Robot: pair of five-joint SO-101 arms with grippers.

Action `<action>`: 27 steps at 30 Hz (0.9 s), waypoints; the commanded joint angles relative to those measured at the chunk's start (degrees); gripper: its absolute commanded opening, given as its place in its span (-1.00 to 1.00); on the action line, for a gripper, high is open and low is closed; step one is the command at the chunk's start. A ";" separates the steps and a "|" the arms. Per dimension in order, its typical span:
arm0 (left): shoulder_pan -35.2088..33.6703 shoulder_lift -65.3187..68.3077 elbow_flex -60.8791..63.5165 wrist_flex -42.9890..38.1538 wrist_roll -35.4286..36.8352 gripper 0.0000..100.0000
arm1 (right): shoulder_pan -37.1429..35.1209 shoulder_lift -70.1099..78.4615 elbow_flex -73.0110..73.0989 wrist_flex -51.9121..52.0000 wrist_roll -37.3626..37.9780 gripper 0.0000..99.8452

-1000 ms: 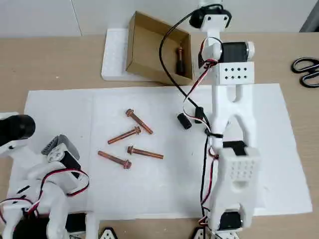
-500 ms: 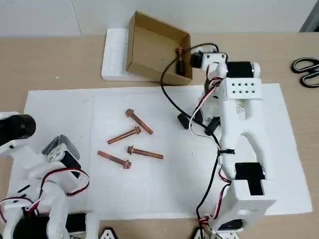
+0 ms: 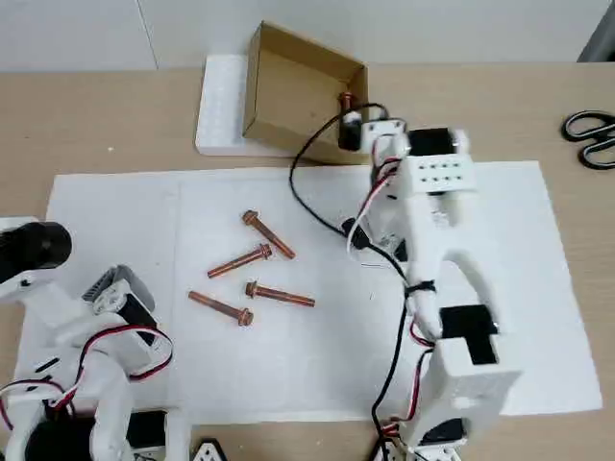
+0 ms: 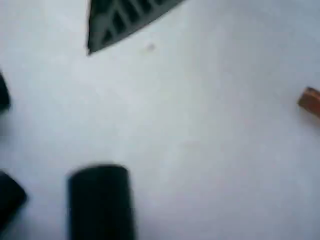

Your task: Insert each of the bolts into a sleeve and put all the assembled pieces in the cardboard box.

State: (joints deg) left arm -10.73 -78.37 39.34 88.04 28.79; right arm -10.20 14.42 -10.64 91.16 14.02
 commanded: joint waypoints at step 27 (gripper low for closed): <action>0.00 -0.35 -0.57 1.41 -0.26 -0.99 | -6.29 8.22 -0.53 -14.29 12.75 -0.66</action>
State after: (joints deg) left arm -10.73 -78.55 39.34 89.45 28.79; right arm -16.35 22.68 -10.64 78.15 26.33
